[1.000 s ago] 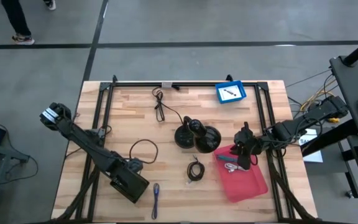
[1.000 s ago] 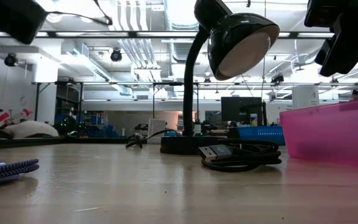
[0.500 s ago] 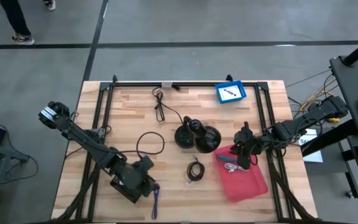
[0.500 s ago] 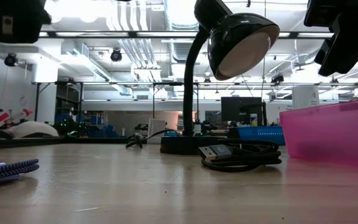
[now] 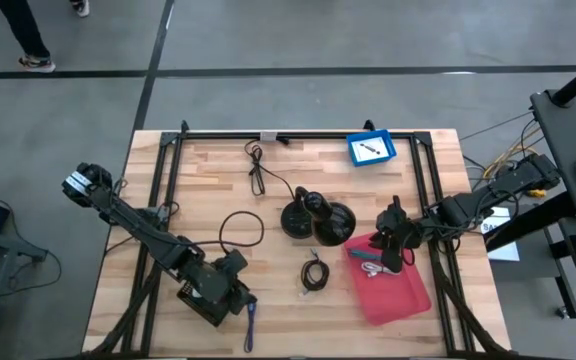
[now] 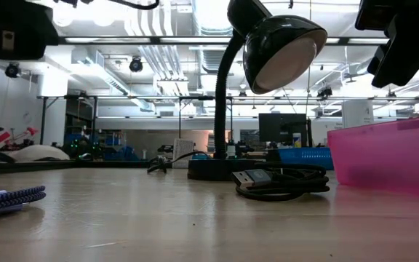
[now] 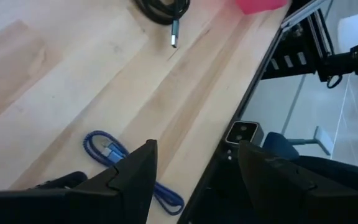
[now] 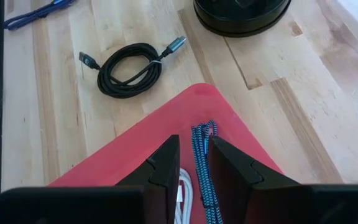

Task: Pick and place items into bin
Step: Put the purple charger cable into the pink bin

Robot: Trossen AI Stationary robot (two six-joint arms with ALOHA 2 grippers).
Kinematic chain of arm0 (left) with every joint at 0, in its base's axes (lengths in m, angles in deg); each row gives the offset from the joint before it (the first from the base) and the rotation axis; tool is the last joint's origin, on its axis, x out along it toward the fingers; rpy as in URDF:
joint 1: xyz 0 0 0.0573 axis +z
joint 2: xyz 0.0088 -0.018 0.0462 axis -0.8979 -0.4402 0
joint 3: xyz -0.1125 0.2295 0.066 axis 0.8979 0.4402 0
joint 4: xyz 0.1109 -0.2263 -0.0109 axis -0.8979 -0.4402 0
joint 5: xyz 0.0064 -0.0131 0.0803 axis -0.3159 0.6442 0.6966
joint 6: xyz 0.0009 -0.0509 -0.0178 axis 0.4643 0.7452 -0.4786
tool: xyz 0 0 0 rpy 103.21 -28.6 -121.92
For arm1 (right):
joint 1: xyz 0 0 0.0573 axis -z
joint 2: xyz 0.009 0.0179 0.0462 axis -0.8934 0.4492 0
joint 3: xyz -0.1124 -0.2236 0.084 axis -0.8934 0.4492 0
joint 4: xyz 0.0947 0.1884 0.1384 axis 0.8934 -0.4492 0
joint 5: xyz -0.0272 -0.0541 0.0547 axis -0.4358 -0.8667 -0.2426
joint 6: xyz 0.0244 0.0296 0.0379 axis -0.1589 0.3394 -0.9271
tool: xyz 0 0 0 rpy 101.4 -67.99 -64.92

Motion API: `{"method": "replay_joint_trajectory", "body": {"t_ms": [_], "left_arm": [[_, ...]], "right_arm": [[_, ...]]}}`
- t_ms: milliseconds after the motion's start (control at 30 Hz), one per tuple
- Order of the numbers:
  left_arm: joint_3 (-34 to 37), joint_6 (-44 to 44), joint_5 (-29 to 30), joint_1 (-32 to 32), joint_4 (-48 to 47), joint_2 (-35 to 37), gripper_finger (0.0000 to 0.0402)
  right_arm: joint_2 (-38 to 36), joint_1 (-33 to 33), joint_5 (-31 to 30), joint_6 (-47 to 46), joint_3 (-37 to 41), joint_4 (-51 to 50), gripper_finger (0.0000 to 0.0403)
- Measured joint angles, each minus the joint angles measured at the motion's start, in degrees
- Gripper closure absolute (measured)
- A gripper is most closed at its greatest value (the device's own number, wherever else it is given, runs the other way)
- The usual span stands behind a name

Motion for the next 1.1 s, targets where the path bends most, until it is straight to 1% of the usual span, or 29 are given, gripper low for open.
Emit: {"method": "replay_joint_trajectory", "body": {"t_ms": [167,333,400,467,667,733,800,967,1100], "left_arm": [[1.3,-0.2,0.1,0.0,-0.1,-0.5,0.0194],[1.3,-1.3,2.9,0.5,0.4,-1.9,0.0194],[1.3,-1.9,3.0,0.5,1.2,-2.9,0.0194],[1.2,-1.9,2.9,0.5,2.2,-4.1,0.0194],[0.9,-1.3,2.5,0.5,8.7,-6.8,0.0194],[0.8,1.6,2.2,0.5,9.4,-7.3,0.0194],[0.3,4.9,1.3,0.5,7.8,-7.5,0.0194],[-2.0,16.8,-2.4,0.5,-2.4,-7.6,0.0194],[-4.9,25.2,-5.2,0.5,-8.8,-7.6,0.0194]], "right_arm": [[0.0,0.0,0.0,-0.2,0.0,0.9,0.033],[0.0,0.0,0.0,-0.5,0.0,1.9,0.033],[0.0,0.0,0.0,-1.7,0.0,2.9,0.033],[0.0,0.0,-0.1,-3.1,0.0,3.9,0.033],[0.0,0.0,-0.9,-3.0,0.0,4.9,0.033],[0.0,0.0,-1.0,-3.0,0.0,4.9,0.033],[0.0,0.0,-1.0,-3.0,0.0,4.9,0.033],[0.0,0.0,-1.1,-2.8,0.0,4.9,0.033],[0.0,0.0,-1.1,2.5,0.0,4.9,0.033]]}}
